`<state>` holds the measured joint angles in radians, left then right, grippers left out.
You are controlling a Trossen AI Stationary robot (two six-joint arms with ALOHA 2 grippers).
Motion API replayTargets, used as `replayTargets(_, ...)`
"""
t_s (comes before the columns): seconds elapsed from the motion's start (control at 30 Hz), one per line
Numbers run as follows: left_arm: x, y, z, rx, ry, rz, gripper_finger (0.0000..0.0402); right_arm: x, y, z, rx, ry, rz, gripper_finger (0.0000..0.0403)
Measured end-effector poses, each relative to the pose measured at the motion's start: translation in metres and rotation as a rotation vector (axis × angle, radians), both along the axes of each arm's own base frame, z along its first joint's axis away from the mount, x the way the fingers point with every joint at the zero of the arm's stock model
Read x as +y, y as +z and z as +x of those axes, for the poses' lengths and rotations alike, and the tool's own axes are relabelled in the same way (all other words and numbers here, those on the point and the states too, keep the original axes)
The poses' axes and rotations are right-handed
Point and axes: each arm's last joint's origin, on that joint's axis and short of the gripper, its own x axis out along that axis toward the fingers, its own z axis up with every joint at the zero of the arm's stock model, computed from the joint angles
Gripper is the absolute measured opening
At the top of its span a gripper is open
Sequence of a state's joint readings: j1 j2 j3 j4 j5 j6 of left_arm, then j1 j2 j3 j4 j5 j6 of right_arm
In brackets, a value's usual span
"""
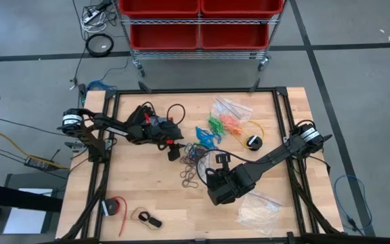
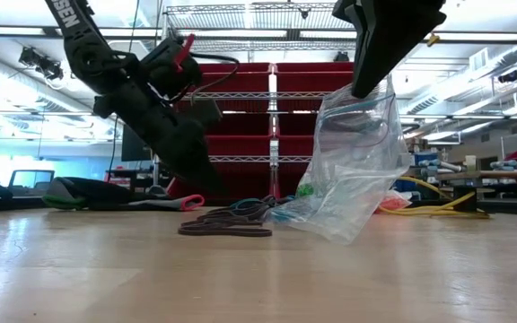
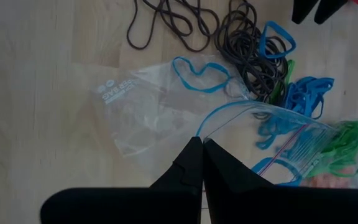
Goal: Sort rubber bands
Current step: Put the blue rubber band into the transparent zip bag
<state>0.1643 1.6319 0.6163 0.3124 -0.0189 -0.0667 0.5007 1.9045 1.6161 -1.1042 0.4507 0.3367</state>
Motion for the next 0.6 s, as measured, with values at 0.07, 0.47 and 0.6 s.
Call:
replayTargets(0.07, 0.000, -0.002, 0.002, -0.007, -0.016, 0.021, 0.0198, 0.000, 0.000, 0.000, 0.000, 0.000, 0.000, 0.0000)
replayTargets(0.47, 0.000, -0.034, 0.032, 0.021, -0.088, -0.022, 0.0114, 0.000, 0.000, 0.000, 0.002, 0.001, 0.008, 0.0000)
replayTargets(0.6, -0.002, -0.027, 0.031, 0.030, -0.126, -0.028, 0.0016, 0.000, 0.000, 0.000, 0.004, 0.001, 0.010, 0.0000)
